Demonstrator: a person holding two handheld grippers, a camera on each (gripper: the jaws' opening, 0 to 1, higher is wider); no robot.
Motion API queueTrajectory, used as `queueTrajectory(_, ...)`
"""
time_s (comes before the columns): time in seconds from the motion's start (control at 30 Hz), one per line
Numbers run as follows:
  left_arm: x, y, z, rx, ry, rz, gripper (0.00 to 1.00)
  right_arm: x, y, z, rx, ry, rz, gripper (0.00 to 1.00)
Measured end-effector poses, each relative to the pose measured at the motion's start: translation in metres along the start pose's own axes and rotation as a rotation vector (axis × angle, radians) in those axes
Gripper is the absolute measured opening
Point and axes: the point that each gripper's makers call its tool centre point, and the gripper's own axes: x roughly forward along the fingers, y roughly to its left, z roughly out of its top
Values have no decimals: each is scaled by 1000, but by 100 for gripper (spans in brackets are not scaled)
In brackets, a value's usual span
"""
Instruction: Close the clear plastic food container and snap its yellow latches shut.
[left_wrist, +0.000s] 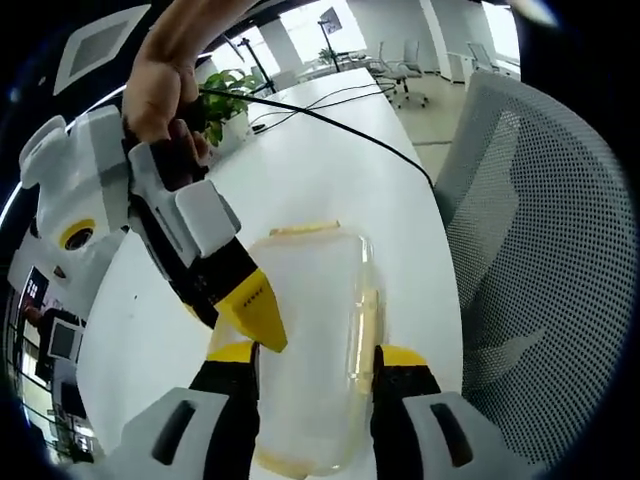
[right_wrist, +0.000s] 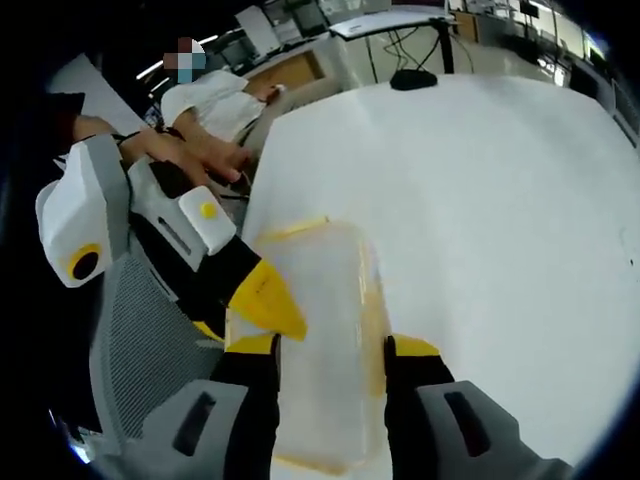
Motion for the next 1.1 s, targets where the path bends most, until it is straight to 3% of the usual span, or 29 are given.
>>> queueTrajectory(0.6,-3,-2,1,21,-5,-11,40,-4,3,4,-38,-33,-70,40)
queueTrajectory(0.83,-5,-4,-6,-14,15,-16,51,-4,5,-3,-65,-24,-97,49)
queueTrajectory(1.1,-12,-8,-6,-79,3,-25,57,-12,2,-4,-72,-75,-151,53)
